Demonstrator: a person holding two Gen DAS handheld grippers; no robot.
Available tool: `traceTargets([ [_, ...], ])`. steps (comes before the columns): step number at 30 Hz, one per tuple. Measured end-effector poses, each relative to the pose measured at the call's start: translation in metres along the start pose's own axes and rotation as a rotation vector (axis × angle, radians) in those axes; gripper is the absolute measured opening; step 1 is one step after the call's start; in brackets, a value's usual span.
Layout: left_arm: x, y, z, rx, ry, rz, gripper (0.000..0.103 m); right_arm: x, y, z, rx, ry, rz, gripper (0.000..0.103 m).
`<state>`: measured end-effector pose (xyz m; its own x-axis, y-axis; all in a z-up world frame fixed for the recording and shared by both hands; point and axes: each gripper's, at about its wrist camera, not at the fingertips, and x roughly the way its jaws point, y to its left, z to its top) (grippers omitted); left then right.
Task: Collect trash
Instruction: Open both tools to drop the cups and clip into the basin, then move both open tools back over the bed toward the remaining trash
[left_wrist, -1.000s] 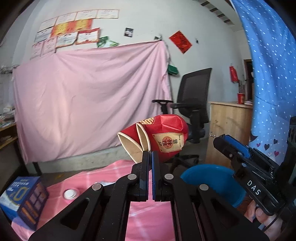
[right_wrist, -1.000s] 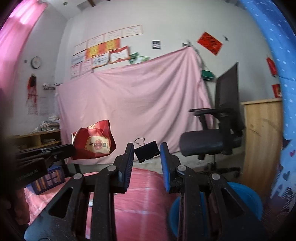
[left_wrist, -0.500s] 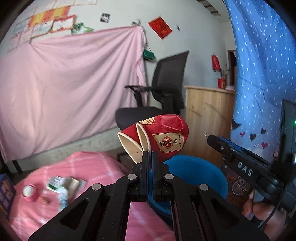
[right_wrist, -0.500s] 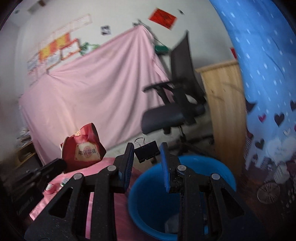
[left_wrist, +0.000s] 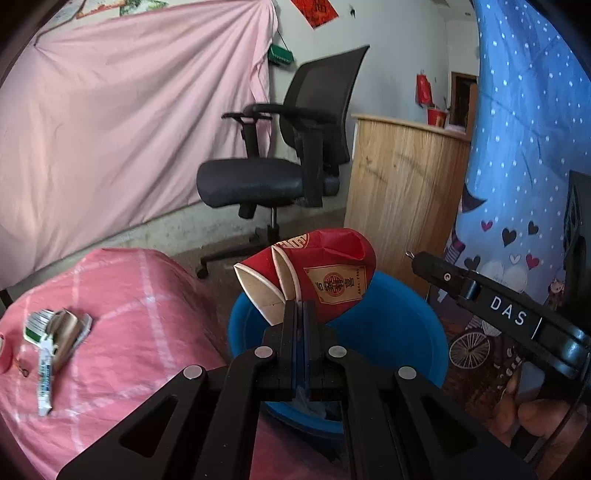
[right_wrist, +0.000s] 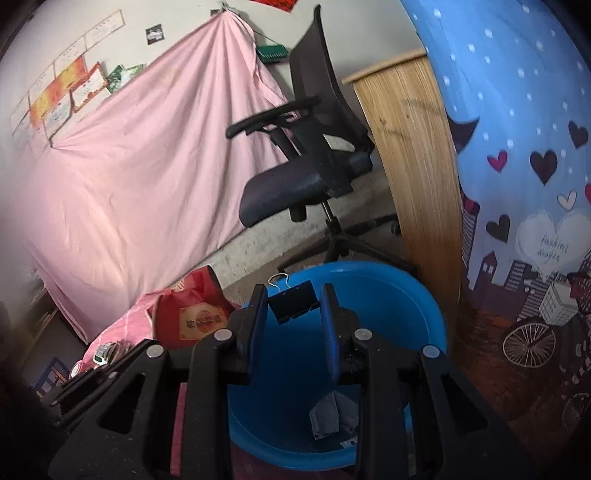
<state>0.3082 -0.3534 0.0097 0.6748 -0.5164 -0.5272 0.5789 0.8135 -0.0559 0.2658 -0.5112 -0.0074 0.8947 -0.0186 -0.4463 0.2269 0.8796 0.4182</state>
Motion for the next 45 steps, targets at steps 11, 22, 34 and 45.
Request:
traceTargets([
  [11,0.024,0.007,0.003,-0.052,0.106,-0.024,0.001,0.017,-0.01,-0.002,0.033,0.066,-0.023,0.058],
  [22,0.014,0.018,0.004,-0.091,0.09,0.004,0.002,0.012,-0.006,0.0,0.02,0.036,-0.029,0.06],
  [34,-0.016,0.048,0.012,-0.152,0.022,0.059,0.002,0.008,0.018,0.003,-0.073,-0.027,-0.002,0.066],
  [45,-0.075,0.091,0.012,-0.221,-0.131,0.15,0.046,-0.009,0.051,0.005,-0.134,-0.138,0.058,0.1],
])
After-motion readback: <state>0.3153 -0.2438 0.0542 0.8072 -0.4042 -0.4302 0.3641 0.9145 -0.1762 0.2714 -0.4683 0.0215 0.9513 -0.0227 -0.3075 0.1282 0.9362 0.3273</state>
